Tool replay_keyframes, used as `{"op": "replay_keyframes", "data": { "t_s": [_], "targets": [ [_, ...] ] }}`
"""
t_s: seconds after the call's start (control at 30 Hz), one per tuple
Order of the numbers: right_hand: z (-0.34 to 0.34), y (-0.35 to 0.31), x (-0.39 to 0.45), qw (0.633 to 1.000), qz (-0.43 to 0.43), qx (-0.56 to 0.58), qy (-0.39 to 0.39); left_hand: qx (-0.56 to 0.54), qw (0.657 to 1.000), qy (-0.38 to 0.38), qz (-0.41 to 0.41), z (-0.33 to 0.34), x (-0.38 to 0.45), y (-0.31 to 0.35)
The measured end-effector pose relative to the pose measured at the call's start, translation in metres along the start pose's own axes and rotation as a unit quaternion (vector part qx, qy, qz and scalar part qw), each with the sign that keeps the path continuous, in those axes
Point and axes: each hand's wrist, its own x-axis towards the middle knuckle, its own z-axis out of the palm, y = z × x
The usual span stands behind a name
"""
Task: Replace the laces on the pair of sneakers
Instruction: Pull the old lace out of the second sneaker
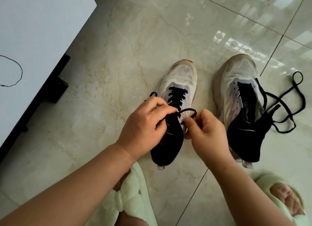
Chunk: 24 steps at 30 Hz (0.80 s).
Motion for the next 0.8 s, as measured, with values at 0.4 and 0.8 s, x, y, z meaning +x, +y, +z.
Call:
{"op": "replay_keyframes", "data": {
  "t_s": [0.4,0.8],
  "targets": [
    [0.009,-0.001,-0.006,0.984,0.129,0.068,0.106,-0.010,1.000,0.015,-0.017,0.001,-0.004,-0.001],
    [0.012,-0.017,-0.024,0.934,0.234,0.267,0.042,-0.092,0.995,-0.024,-0.023,0.001,-0.004,-0.003]
  ]
}}
